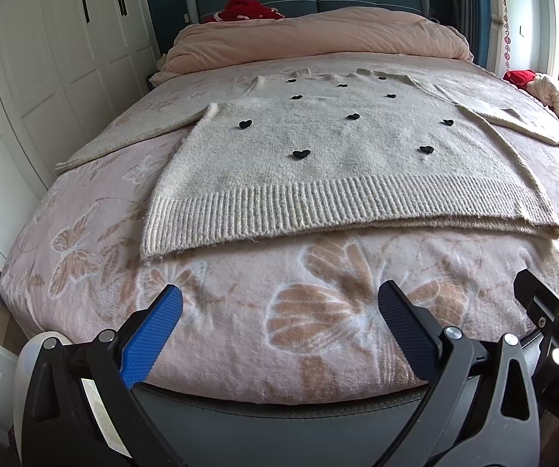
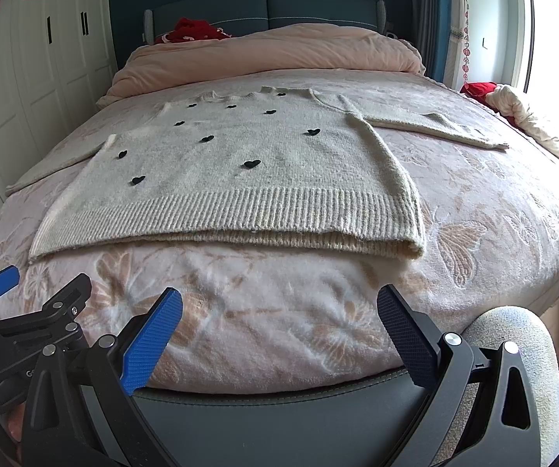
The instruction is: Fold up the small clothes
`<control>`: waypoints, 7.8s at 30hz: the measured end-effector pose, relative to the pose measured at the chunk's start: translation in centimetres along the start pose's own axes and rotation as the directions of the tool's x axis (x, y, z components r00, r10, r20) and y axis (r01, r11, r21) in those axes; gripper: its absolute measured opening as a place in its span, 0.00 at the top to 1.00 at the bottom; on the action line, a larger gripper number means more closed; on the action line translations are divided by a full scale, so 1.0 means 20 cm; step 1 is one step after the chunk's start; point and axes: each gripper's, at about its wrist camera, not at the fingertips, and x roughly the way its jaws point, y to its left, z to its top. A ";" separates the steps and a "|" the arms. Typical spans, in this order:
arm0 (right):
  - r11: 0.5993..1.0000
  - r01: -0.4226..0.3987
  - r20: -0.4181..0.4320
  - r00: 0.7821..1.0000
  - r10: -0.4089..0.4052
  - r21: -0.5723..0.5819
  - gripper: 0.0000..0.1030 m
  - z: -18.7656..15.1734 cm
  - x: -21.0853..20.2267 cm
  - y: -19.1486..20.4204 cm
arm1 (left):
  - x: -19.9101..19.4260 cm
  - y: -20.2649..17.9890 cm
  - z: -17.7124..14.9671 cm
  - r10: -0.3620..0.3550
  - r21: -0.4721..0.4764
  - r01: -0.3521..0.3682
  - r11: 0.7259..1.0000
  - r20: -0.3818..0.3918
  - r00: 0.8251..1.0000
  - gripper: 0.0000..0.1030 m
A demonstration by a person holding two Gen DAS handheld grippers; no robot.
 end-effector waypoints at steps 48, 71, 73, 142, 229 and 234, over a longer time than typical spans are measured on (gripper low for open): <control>0.984 0.026 0.045 0.998 -0.035 0.177 0.05 0.57 0.34 -0.77 | 0.09 0.18 0.28 -0.088 -0.119 0.081 0.990 -0.054 0.995 0.05; 0.655 0.095 -0.042 0.995 -0.096 0.750 0.87 1.17 1.38 -2.27 | 0.54 0.10 0.68 -0.080 -0.179 0.060 0.982 -0.107 0.991 0.05; 0.687 -0.043 0.119 0.991 -0.064 0.725 0.87 1.29 1.27 -2.17 | 0.54 0.10 0.69 -0.092 -0.186 0.073 0.980 -0.098 0.991 0.05; 0.995 -0.032 -0.066 0.997 0.039 0.097 0.69 0.99 1.30 -0.27 | 1.14 2.22 0.71 0.206 -0.882 -0.205 0.424 -0.127 0.970 0.16; 0.896 -0.352 0.061 0.935 0.349 0.270 0.90 1.59 1.36 -0.41 | 1.53 0.75 1.24 -0.243 -0.873 0.174 0.455 0.067 0.968 0.80; 0.937 -0.211 -0.172 0.949 0.265 0.280 0.92 1.38 1.69 -0.49 | 1.59 0.68 1.16 -0.177 -0.789 0.118 0.603 0.012 0.984 0.84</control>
